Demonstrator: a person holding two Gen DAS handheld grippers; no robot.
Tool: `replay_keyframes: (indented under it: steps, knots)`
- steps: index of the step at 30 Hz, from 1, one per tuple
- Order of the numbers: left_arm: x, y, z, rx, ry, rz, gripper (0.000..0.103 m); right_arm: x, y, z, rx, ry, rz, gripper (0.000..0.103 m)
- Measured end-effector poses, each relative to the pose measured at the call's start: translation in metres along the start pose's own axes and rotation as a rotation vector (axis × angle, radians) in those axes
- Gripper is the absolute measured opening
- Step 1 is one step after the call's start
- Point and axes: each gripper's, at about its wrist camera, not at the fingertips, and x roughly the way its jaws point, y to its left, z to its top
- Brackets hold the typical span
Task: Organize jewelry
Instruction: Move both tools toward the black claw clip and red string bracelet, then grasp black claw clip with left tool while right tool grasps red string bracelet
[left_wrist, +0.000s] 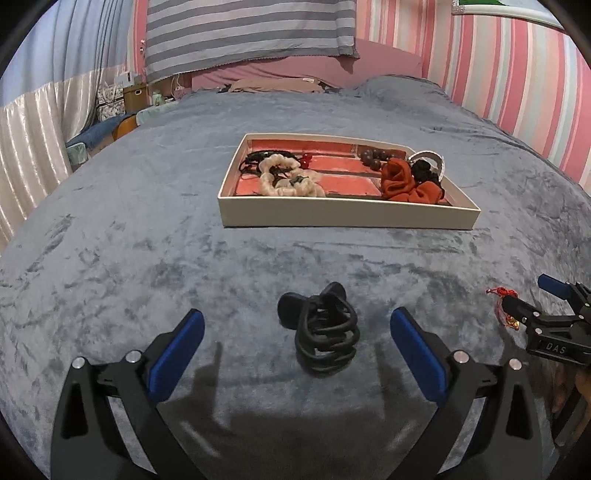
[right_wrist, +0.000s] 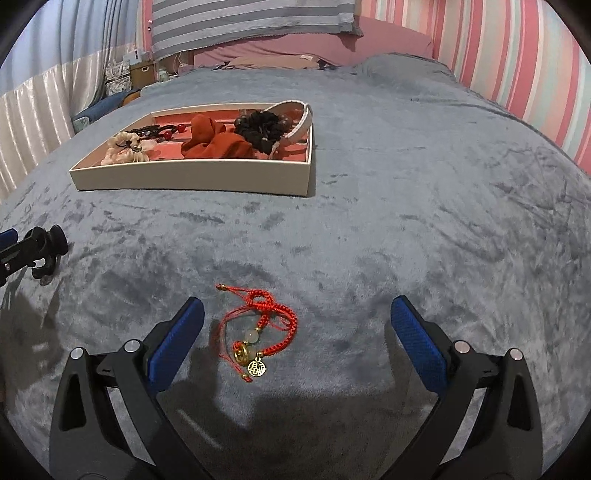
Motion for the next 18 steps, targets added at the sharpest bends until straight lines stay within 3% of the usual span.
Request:
replay_keyframes:
  steps: [5,8,10,12,15,18]
  knots:
    - [0.012,-0.001,-0.001,0.003,0.017,-0.001,0.098,0.009,0.002,-0.002,0.005,0.026,0.014,0.077]
    - [0.015,0.002,0.000,-0.015,0.014,0.002,0.097,0.011,-0.001,-0.002,0.028,0.025,0.030,0.070]
    - [0.018,0.004,0.000,-0.025,0.021,-0.011,0.087,0.011,-0.003,-0.002,0.040,0.022,0.037,0.063]
    - [0.023,0.006,-0.001,-0.032,0.044,-0.026,0.065,0.011,-0.005,-0.002,0.052,0.020,0.047,0.058]
    - [0.028,0.007,-0.001,-0.038,0.062,-0.049,0.056,0.013,-0.006,-0.002,0.058,0.024,0.053,0.048]
    - [0.027,0.004,-0.001,-0.026,0.053,-0.056,0.048,0.014,-0.007,-0.001,0.064,0.026,0.055,0.030]
